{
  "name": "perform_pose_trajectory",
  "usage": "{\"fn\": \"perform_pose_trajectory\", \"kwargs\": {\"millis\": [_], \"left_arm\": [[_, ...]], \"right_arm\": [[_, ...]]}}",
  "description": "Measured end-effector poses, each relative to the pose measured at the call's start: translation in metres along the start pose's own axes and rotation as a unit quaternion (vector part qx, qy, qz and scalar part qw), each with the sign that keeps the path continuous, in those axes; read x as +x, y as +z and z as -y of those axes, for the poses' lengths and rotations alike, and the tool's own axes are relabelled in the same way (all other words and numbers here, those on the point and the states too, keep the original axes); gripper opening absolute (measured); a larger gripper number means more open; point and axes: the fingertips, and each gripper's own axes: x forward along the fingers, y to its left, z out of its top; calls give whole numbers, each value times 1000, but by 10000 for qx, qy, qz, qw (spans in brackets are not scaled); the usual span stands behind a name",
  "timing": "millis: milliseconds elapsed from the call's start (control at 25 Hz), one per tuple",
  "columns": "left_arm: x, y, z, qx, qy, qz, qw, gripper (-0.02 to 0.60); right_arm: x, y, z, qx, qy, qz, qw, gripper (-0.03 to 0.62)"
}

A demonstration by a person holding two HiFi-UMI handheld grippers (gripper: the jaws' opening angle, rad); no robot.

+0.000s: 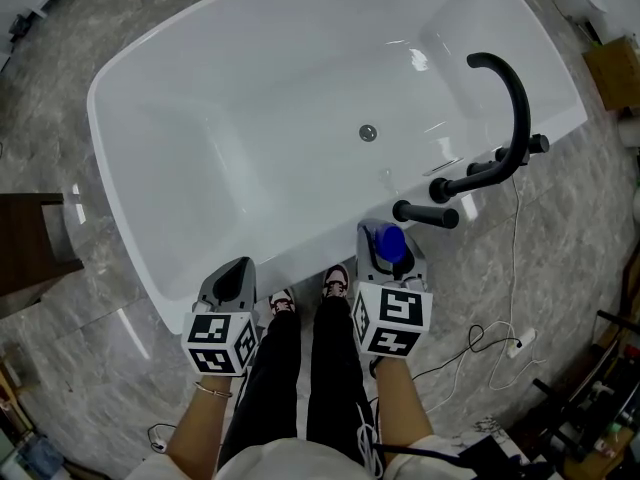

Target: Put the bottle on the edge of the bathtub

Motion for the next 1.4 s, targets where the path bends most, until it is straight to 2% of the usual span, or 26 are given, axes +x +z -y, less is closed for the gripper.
{"fn": "perform_pose_trajectory", "kwargs": {"millis": [640,960,1160,1400], "left_arm": [[-10,8,11,66,-92,67,9999,6],[-22,32,16,297,-206,205,9991,6],[-35,46,14,316,-210,246,9990,6],[-48,59,18,324,-212,309,9988,6]], "right_arm": [[-13,1,3,26,-36,35,10000,221],[-21,5,-2,-31,-159,21,9999,233],[-30,14,-1,135,-185,77,9997,233],[-43,23,-3,39,-131,51,9999,233]]}}
